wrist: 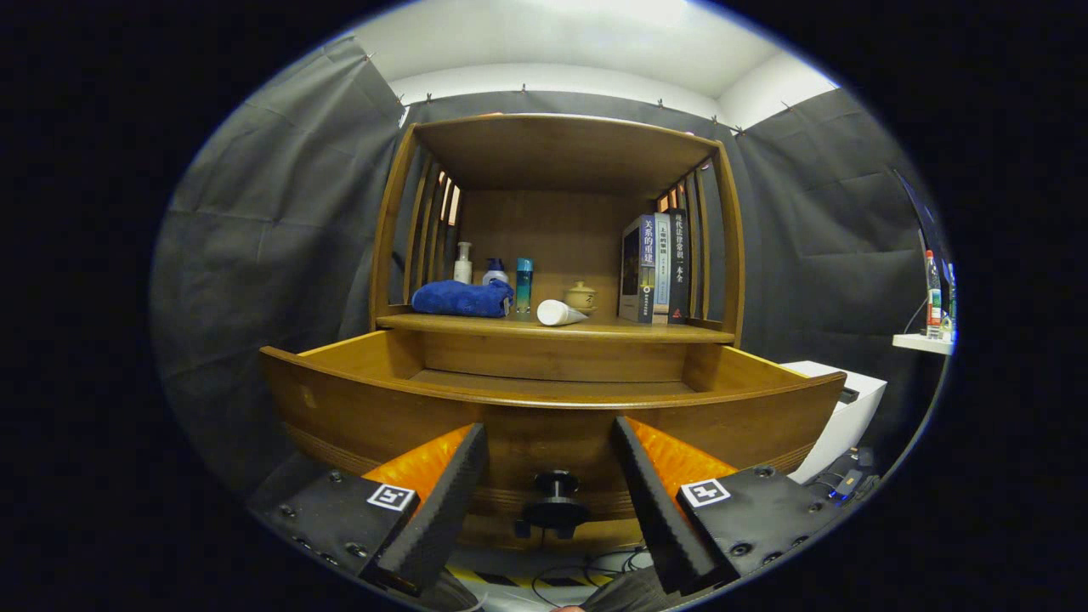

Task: Pull open the drawer, take out the items inside it, and place them on the countertop above the cabinet.

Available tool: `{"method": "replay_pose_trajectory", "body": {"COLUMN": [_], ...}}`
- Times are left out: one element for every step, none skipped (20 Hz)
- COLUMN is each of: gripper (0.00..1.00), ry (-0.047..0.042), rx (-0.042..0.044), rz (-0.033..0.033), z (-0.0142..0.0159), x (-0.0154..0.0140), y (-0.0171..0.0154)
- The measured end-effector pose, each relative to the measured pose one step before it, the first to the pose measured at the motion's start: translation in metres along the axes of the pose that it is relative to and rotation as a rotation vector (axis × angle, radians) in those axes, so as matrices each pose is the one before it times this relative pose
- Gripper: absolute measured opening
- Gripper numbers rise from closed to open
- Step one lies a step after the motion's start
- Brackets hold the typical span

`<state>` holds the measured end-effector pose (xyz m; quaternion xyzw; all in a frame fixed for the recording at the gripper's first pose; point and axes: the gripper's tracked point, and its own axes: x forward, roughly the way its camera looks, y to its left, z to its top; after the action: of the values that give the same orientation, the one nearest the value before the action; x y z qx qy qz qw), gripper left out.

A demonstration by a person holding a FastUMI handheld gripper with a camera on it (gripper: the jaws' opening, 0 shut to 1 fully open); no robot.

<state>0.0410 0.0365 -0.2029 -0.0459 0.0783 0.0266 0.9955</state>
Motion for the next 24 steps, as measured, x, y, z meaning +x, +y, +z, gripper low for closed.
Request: {"method": "replay_pose_trajectory", "body": {"gripper": [0.97,0.98,0.98,0.98,0.98,0.98,0.98,0.99,0.99,0.99,0.99,0.99,0.99,0.99,0.99,0.99,0.99,0.99,0.99,0.99,0.99,0.98,0.98,0.98], "ry": [0.00206,0.01124,0.01157,0.00731,0.01065,-0.00015,0.00264,0.00206,0.00167,0.0037,0.00646,0.00173,-0.00088,-0.00659,0.02179,-0.00128,0.01284,0.00373,0.01002,0.00411,0.00766,0.00796,-0.00368,-0.00534], "rx": [0.00323,0.01616,0.02682,0.02305,0.01328,0.00141,-0.00169,0.00546,-0.00091,-0.01081,-0.00064,0.00727,0.0019,0.00005,0.00474,-0.01179,-0.0009,0.00488,0.01086,0.00323,-0.00272,-0.00323,0.00291,0.00622], "rz": [0.00085,0.00405,0.00399,0.00303,0.00615,0.00502,0.00287,0.00179,-0.00167,-0.0038,-0.00073,-0.00033,-0.00006,0.00032,-0.00141,-0.00115,-0.00026,-0.00168,-0.00072,-0.00304,-0.00151,-0.00007,0.00104,0.00035], "z": [-0.00121,-0.00245,-0.00174,0.00004,-0.00095,0.00115,0.00155,0.0012,0.00147,0.0014,0.00015,0.00173,0.00339,0.00442,-0.00256,0.00263,-0.00082,0.00036,0.00137,0.00058,0.00028,-0.00043,0.00079,0.00202], "x": [0.00155,0.00213,0.00054,0.00211,0.00315,0.00409,0.006,0.00464,0.00588,0.00662,0.00606,0.011,0.00847,0.0113,0.00905,0.01087,0.00814,0.01007,0.0091,0.00977,0.0079,0.00732,0.00936,0.00778], "y": [0.00175,-0.00027,-0.00001,-0.00098,-0.0006,-0.0011,-0.00188,-0.00018,0.00093,0.00015,0.00036,0.00097,0.00029,0.00015,0.00155,-0.00088,-0.00027,0.00103,0.0017,0.00011,0.00059,-0.00045,0.00042,0.00044]}}
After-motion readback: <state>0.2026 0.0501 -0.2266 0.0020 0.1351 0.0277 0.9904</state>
